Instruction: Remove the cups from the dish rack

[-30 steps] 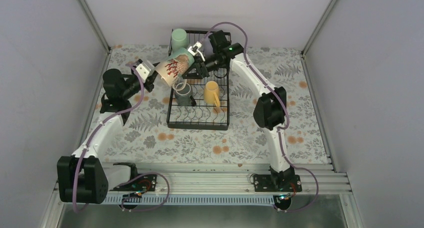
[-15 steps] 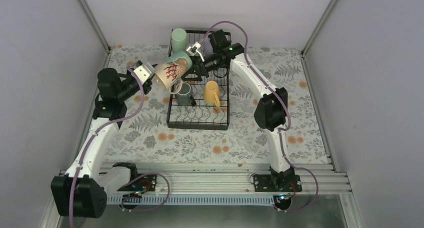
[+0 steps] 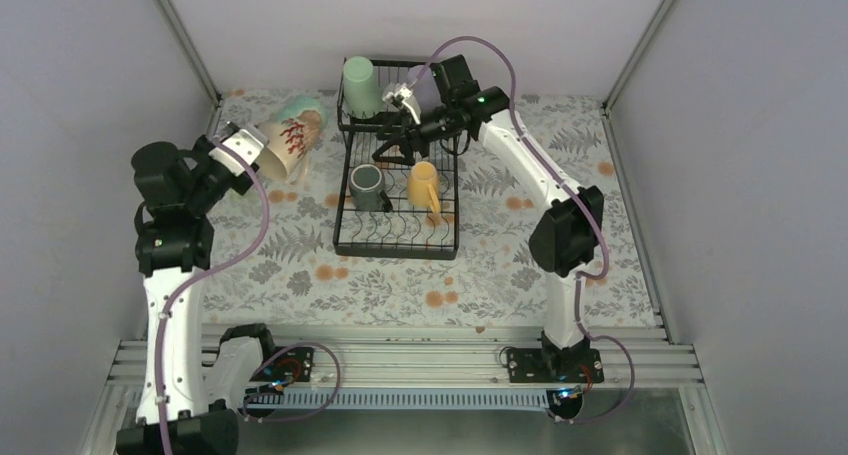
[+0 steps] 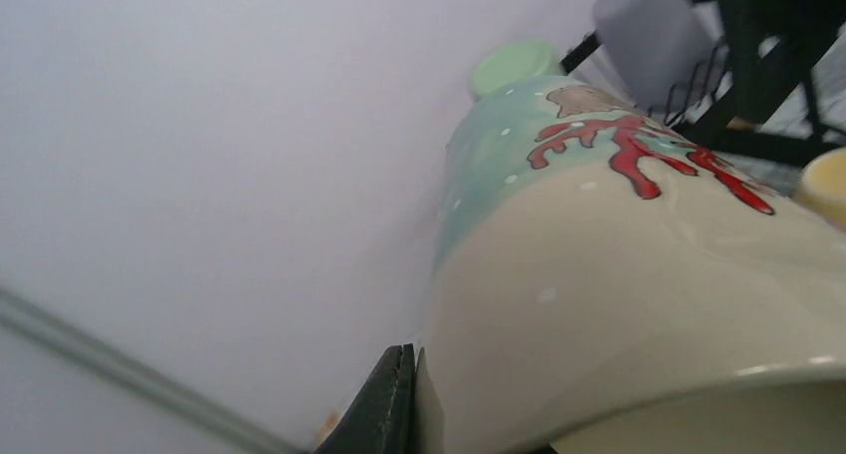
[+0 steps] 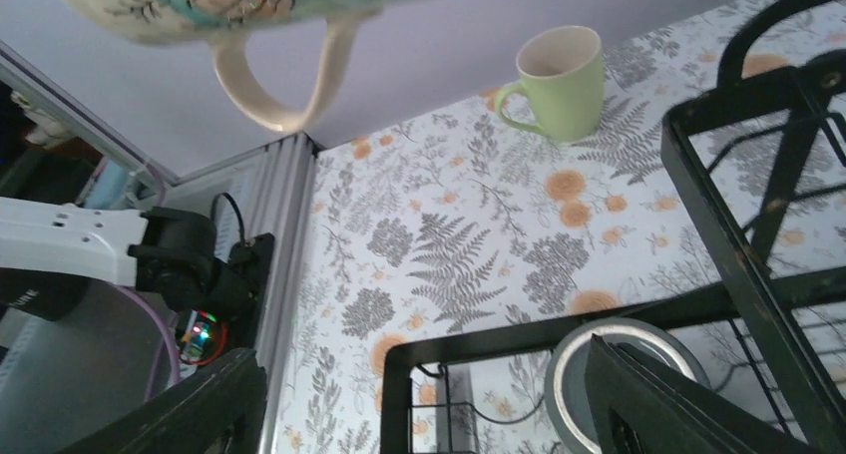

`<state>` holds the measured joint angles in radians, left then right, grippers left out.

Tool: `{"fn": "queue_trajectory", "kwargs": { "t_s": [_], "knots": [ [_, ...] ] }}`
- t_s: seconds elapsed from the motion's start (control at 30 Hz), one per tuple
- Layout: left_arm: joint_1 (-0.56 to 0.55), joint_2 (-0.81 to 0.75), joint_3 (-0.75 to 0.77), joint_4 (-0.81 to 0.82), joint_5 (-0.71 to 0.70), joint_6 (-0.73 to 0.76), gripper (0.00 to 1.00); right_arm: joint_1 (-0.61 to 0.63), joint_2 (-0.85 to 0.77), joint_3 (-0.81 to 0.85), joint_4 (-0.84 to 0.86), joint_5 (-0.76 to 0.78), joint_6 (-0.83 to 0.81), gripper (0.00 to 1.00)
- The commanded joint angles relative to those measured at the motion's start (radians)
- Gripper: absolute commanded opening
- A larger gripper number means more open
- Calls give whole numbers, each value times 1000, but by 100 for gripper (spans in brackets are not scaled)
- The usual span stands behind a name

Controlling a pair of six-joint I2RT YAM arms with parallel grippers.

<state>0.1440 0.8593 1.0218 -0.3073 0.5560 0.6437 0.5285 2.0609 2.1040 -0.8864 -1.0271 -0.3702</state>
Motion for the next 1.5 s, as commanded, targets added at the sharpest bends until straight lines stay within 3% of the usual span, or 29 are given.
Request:
{"fn": "queue_trajectory", "kwargs": {
  "t_s": [0.0, 0.2, 0.57, 0.87, 1.47],
  "knots": [
    [46, -65, 62, -132, -54, 154, 2, -4, -81, -63, 15, 119, -68, 83],
    [62, 47, 239, -526, -208, 347, 2, 4, -121, -82, -39, 191, -127, 82],
    [242, 221, 420, -938, -355, 672, 2, 19, -188, -123, -61, 213, -146, 83],
    [412, 377, 377, -909, -451, 754, 2, 43, -179, -81, -83, 245, -140, 83],
    [424, 627, 344, -829, -617, 673, 2, 108, -148, -87, -82, 349, -143, 84]
  ]
}}
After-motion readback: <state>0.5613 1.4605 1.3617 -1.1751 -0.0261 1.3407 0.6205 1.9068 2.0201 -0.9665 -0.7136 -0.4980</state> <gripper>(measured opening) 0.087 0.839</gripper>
